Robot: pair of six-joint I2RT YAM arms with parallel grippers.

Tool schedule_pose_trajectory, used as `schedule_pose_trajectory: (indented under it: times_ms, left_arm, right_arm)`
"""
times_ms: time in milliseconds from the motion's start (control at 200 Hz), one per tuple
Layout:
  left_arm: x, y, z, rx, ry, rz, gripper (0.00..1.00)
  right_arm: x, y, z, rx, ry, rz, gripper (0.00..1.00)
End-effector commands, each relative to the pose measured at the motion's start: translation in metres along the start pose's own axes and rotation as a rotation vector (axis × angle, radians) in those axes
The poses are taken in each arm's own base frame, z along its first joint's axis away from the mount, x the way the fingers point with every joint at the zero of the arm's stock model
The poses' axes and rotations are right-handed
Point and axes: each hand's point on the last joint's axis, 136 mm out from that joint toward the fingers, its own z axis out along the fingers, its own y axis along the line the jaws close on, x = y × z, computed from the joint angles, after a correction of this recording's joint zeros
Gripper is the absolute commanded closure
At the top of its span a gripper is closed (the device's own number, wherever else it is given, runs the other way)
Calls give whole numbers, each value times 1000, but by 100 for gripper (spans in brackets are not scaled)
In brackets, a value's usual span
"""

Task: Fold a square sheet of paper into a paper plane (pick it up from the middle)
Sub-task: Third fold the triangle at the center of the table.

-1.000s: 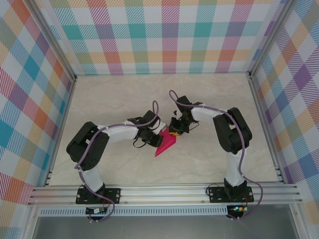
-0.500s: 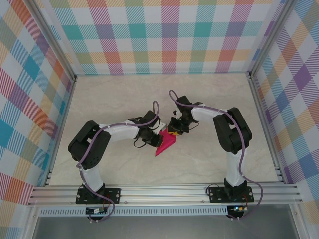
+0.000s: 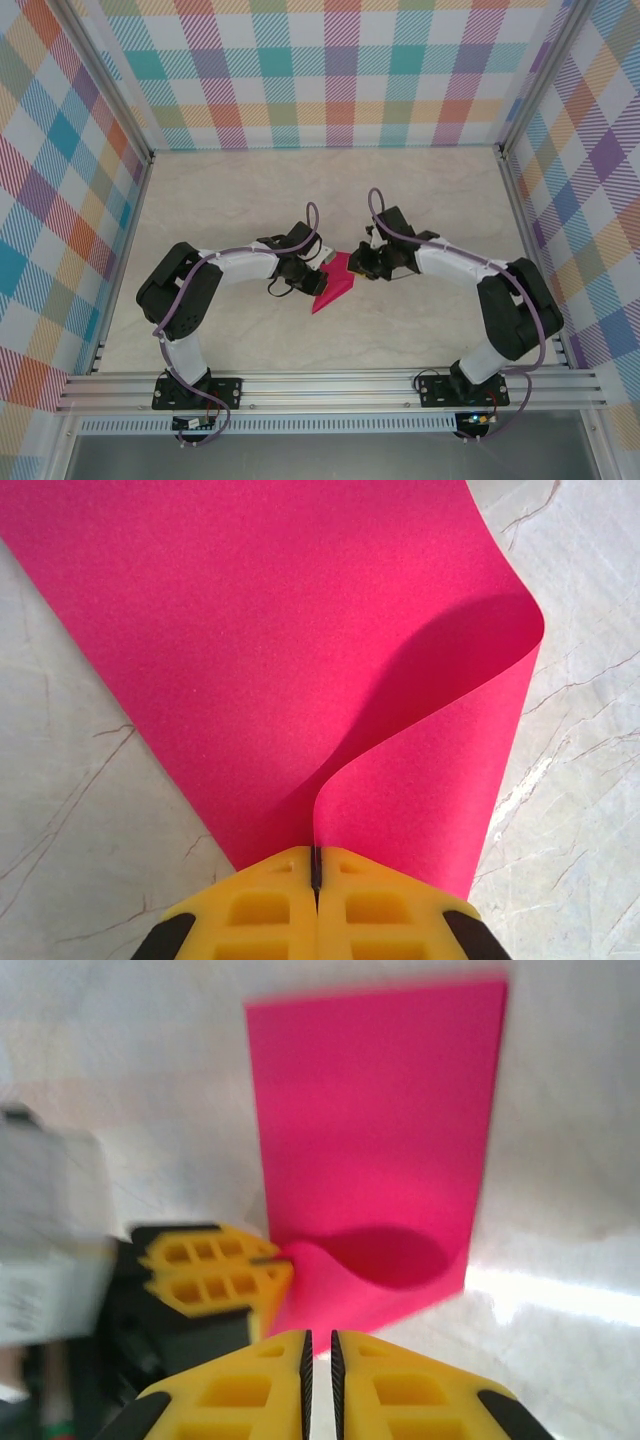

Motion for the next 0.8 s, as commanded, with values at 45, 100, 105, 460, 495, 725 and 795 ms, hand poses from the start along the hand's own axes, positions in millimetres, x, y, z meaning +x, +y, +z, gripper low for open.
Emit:
schedule_pose_trajectory:
  times_ms: [45,100,105,460,495,725,795]
  left_arm:
    - [11,4,5,12,38,-4,100]
    - [10,4,5,14,38,-2,100]
    - [10,4,5,15,38,-3,100]
    - [11,3,5,23,40,-4,100]
    - [12,4,5,21,43,-5,100]
    - [12,3,7,28,49,-5,100]
    - [12,2,8,32,50,-6,100]
  right_arm:
    - [29,22,17,-126,-3,30,87]
    - [37,26,22,-132,2,21,87]
    - [38,26,23,-131,3,22,88]
    - [66,35,58,-189,-2,74,91]
    - [68,32,59,-193,-10,79,91]
    - [74,37,60,-227,-23,64,91]
    - [75,36,59,-220,-33,62,91]
